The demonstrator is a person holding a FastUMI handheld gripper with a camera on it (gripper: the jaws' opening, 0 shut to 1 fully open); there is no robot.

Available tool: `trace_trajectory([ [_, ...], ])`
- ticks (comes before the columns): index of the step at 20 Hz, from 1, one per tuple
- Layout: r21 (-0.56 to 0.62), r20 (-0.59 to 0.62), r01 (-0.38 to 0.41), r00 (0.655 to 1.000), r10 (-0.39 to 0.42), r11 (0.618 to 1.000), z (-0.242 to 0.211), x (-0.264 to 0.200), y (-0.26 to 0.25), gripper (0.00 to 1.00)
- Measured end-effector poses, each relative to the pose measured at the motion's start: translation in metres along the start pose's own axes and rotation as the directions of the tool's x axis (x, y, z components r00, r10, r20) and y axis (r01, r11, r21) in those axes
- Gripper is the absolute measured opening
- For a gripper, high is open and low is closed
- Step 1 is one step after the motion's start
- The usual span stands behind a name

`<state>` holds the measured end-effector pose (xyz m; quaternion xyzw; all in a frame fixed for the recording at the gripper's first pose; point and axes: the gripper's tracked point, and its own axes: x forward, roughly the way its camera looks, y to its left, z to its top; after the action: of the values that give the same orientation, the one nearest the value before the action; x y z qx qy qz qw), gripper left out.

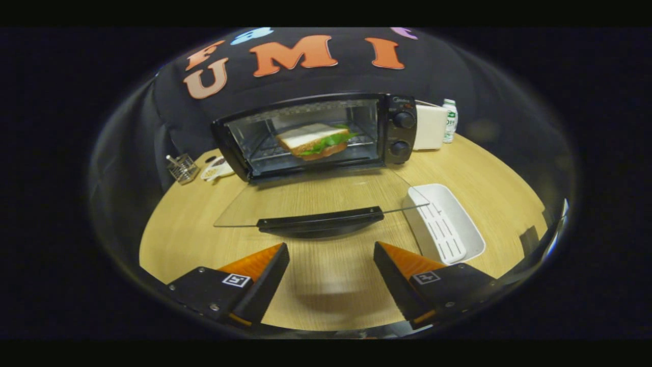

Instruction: Open the toaster oven, put the food inside, and close the toaster oven door.

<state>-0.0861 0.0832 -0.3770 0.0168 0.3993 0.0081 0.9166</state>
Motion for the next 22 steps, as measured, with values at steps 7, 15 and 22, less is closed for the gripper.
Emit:
trace_trajectory([
  [7,-0.084,-0.012,0.026,1.000,-0.027,0.996,0.003,0.028,0.003,0.99],
  [15,-0.071,0.064,0.005,0.998,-0.001,0.997,0.054,0.004,0.003,0.99],
  [22,-0.067,0.170,-0.003,0.985,0.014,0.998,0.125,-0.008,0.008,0.99],
])
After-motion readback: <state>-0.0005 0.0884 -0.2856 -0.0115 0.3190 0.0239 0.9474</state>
